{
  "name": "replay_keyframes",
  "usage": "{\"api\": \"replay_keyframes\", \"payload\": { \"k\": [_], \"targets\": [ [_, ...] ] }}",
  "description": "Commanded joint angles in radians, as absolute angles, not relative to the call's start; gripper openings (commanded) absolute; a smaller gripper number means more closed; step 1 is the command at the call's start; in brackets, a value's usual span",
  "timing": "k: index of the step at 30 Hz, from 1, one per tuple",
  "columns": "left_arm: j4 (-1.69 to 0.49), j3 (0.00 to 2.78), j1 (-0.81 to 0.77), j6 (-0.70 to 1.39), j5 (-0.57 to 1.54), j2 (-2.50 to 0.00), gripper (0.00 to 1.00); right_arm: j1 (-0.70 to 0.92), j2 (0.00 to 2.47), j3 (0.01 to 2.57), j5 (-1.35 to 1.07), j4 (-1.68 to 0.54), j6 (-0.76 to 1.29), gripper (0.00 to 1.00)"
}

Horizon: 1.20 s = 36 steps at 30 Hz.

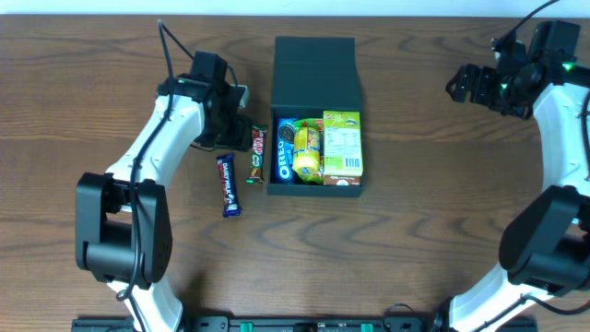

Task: Pack container
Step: 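Release the tube and move the left gripper to the red KitKat bar, then grasp the KitKat bar and insert it upright into the box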

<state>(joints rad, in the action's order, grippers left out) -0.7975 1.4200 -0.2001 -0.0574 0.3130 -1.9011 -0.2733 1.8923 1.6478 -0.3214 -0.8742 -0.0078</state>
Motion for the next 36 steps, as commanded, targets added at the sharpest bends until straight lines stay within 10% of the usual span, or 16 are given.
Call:
{"api": "replay_keyframes", "payload": {
  "k": [1,36],
  "targets": [
    [-0.751,1.403,-0.220,-0.067,0.340,-1.909,0.58,-0.280,1.900,1.647,-0.322,-0.875,0.007,0.99],
    [-0.598,1.309,-0.360,0.030,0.059,-2.005,0.52,-0.280,1.900,1.647,-0.322,-0.875,0.007,0.99]
  ]
}}
